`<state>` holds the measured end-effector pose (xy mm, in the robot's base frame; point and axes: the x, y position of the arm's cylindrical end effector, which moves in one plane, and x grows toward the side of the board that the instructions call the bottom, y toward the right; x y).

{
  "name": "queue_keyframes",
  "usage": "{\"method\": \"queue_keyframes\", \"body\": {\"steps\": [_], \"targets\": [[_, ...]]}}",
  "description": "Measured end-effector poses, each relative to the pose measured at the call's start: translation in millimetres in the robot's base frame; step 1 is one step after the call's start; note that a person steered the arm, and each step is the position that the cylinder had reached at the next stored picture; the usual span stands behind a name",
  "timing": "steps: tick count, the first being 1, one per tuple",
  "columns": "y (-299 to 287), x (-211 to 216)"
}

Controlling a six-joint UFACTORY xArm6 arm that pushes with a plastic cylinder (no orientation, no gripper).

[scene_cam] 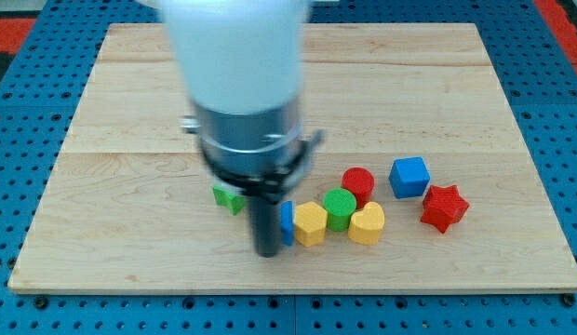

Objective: Push the red circle close to the green circle

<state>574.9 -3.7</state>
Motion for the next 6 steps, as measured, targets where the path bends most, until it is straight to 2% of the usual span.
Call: {"method": "queue_keyframes", "body": {"steps": [1,2,3,4,5,6], "targets": [[47,-28],[57,-42],[21,-41],[37,-69],[19,-128],[88,-143]]}}
